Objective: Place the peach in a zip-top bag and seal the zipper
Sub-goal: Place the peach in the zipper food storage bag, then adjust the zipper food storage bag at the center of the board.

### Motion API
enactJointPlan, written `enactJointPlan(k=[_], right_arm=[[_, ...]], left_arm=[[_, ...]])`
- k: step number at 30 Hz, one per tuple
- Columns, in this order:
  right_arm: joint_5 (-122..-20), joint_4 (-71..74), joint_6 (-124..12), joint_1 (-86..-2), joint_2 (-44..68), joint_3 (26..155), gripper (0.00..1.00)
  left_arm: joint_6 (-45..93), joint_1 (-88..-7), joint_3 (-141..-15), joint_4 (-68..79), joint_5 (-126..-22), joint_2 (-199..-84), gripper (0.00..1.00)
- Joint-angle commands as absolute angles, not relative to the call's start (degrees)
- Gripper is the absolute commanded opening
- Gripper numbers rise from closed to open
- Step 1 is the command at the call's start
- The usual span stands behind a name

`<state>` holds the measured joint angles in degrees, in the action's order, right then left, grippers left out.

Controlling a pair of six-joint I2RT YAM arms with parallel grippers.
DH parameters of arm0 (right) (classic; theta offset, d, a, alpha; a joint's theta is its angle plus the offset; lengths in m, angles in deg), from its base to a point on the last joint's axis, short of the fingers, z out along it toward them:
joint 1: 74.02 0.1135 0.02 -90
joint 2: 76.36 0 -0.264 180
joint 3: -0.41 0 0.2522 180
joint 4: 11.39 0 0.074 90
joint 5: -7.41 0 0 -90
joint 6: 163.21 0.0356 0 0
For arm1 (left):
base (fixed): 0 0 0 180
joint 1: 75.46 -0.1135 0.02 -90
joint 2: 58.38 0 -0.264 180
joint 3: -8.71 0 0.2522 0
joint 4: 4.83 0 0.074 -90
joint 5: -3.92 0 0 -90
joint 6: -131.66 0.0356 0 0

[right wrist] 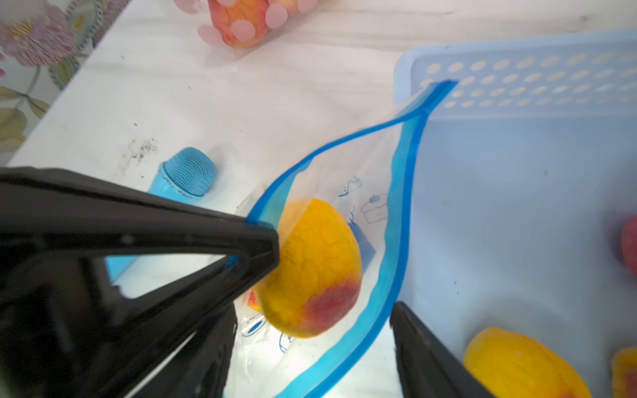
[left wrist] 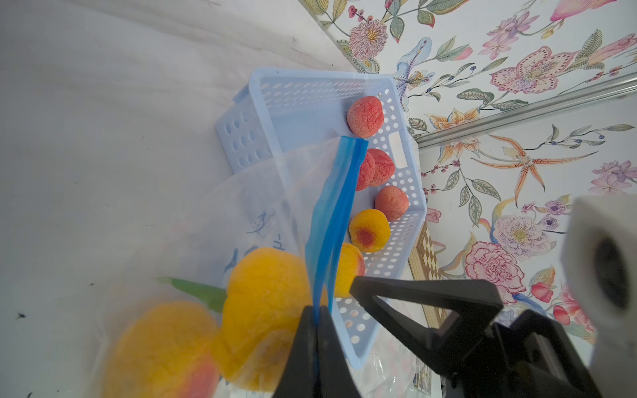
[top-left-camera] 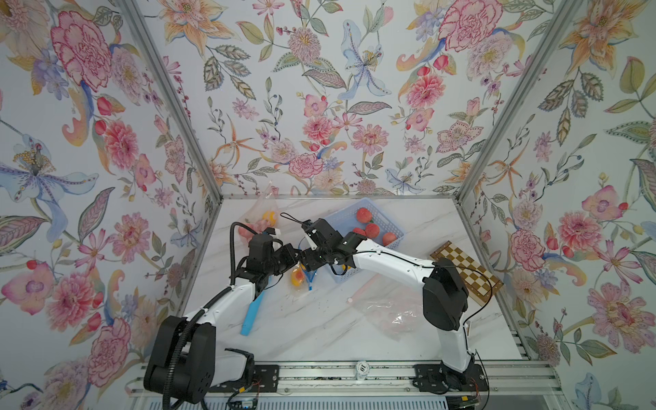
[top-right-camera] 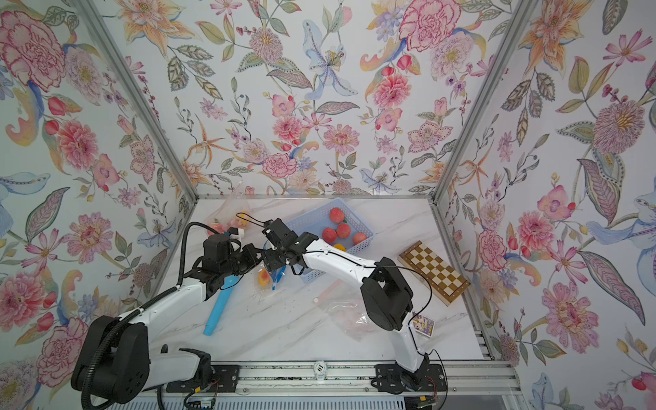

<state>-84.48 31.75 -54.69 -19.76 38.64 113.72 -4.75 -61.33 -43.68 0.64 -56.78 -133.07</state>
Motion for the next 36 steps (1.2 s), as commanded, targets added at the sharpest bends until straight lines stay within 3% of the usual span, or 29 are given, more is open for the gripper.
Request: enactJointPlan(k=[1, 6, 12, 26, 31, 33, 36], right_arm=[[-83.36, 31.04, -49.95, -20.21, 33.11, 112.68, 0.71], [-84.18, 28.42, -40.28, -21.06, 29.99, 106.84, 0.61], [-77.51, 15.62, -30.43, -21.64, 27.08, 94.77, 0.49], [-72.07, 5.68, -24.26, -22.49, 30.01, 89.44, 0.51], [-70.81, 5.52, -23.55, -23.0, 32.07, 90.68, 0.48], [-70.61, 5.53, -23.79, -23.08, 32.15, 90.9, 0.4], [-70.91, 6.5, -25.37, -23.14, 31.39, 91.67, 0.18]], left_arm=[[-4.87, -61.83, -43.04, -0.65, -56.0, -132.83, 0.0], [-4.32, -61.81, -42.85, 0.37, -57.54, -131.46, 0.0], [-3.45, -61.75, -42.81, 2.06, -58.55, -130.56, 0.0], [-3.01, -61.83, -42.37, 2.84, -58.88, -129.49, 0.0], [-2.0, -61.91, -42.66, 4.54, -59.71, -128.31, 0.0], [-1.07, -61.87, -42.98, 5.82, -60.74, -127.75, 0.0], [1.54, -61.94, -44.16, 9.17, -62.69, -126.92, 0.0]])
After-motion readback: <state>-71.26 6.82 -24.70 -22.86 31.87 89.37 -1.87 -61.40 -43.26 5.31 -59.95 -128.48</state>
